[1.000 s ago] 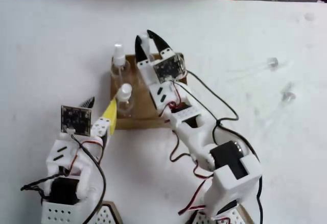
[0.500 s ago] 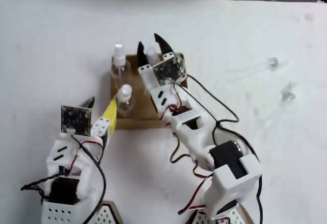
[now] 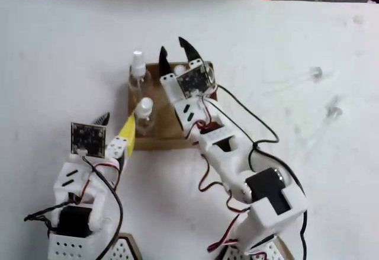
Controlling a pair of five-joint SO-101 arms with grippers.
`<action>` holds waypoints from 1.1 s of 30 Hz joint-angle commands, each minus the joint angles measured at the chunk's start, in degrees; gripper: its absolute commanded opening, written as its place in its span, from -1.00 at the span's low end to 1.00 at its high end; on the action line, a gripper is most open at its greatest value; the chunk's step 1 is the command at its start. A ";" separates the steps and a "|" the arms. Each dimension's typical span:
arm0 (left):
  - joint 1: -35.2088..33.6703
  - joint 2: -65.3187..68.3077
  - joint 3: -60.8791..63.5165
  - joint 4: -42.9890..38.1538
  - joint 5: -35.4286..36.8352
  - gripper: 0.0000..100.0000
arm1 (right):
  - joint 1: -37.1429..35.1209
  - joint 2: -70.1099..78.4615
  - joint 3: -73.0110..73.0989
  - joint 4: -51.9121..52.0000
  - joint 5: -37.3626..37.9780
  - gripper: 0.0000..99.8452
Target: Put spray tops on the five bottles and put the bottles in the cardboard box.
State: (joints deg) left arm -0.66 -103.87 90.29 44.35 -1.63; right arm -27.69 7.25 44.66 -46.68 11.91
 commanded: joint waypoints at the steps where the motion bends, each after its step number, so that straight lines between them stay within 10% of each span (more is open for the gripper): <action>1: 0.75 -0.40 -3.34 -0.26 -0.53 -0.65 | -0.66 -4.62 -0.35 4.00 0.26 -0.73; 33: 0.75 -0.40 -3.34 -0.26 -0.53 -0.65 | -0.66 -6.81 -7.74 21.85 0.18 -0.62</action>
State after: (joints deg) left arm -0.66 -103.87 90.29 44.35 -1.63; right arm -27.78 3.12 39.30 -25.93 11.91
